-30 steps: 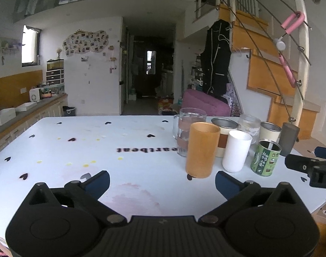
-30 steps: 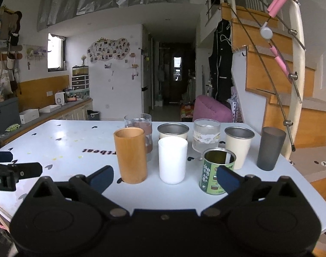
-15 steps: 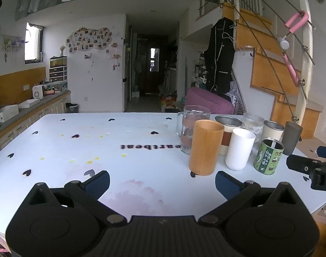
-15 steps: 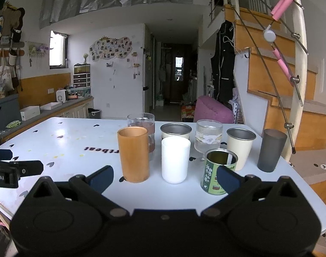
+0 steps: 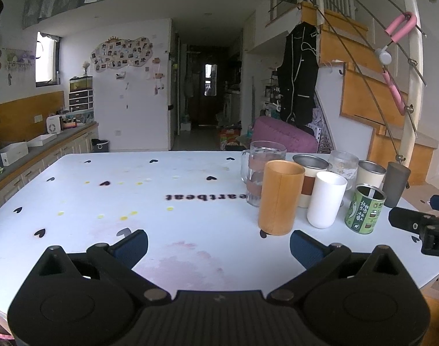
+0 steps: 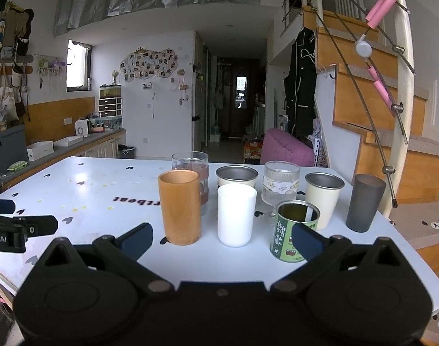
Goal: Flip cup upright
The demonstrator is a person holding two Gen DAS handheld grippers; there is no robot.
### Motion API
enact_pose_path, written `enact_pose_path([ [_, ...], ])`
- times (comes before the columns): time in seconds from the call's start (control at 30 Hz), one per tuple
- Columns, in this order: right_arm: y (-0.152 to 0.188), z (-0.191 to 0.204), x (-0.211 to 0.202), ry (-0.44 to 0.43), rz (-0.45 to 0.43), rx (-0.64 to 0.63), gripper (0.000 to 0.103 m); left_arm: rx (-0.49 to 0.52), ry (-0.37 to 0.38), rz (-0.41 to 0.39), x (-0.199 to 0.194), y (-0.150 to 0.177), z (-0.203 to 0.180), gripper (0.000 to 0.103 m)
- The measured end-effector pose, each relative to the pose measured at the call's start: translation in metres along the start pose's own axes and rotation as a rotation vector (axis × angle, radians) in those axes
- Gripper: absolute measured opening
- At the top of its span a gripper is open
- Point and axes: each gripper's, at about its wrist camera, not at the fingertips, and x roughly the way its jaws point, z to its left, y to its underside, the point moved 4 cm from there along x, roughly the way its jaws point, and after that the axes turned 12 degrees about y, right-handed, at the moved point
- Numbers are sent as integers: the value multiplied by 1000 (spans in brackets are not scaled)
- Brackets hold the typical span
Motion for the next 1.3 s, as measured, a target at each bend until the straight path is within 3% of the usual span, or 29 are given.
enact_pose_path([
  [1.3,0,1,0,-1,5,-7,103,-2,-10,6,-2,0,2,103],
])
